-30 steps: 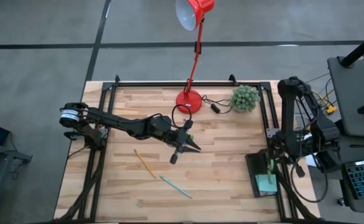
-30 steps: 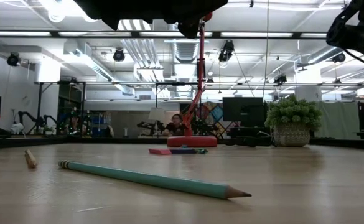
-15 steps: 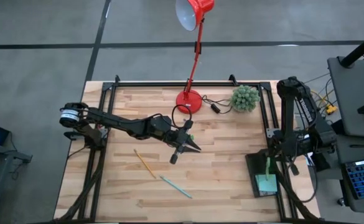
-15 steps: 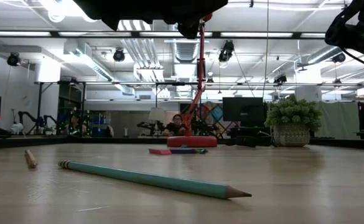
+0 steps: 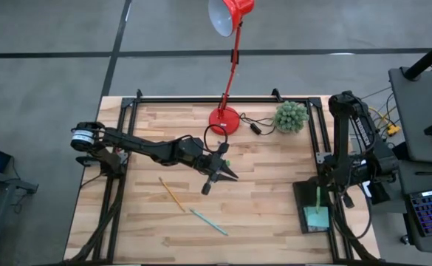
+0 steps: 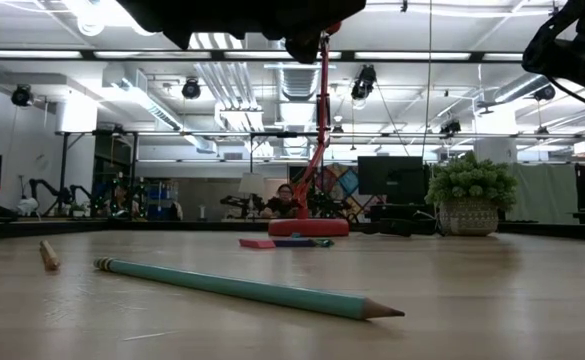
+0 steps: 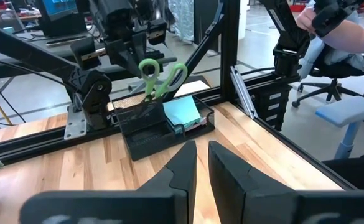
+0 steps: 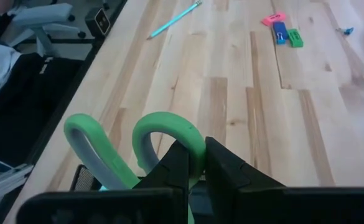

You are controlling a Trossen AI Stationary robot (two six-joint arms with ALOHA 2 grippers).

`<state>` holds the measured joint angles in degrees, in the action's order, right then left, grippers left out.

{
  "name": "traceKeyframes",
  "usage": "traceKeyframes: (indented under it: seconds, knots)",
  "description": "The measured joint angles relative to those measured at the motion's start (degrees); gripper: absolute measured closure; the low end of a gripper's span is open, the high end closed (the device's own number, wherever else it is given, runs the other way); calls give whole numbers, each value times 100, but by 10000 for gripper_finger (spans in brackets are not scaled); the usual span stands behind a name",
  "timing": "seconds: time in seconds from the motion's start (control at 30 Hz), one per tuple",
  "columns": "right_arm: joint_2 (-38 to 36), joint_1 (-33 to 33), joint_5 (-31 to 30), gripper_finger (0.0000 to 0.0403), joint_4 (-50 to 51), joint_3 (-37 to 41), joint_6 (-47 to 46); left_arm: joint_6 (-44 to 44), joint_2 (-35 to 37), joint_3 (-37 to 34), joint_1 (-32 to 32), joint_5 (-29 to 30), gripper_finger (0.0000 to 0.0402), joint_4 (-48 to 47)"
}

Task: Pick and place office supplies into organizer
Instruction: Put the green scissors into the black desk organizer

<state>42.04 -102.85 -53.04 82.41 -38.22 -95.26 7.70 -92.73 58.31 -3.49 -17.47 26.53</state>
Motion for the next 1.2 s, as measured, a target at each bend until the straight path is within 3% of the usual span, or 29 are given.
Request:
traceKeyframes:
  seconds: [0.3, 0.6, 0.9, 1.07, 1.2]
  knots:
    - [0, 0, 143, 344, -33, 0, -280, 0, -2, -57, 0, 0, 375, -1]
    - [0, 0, 364, 341, -32, -14, -421, -2, -2, -57, 0, 0, 375, -1]
    - [0, 15, 424, 344, 289, -528, -433, -2, -2, -57, 0, 0, 375, -1]
    - [0, 108, 309, 358, 585, -905, -568, -2, -2, -57, -1, 0, 375, -1]
    - [0, 258, -337, 368, 521, -1064, -576, -2, -2, -57, 0, 0, 375, -1]
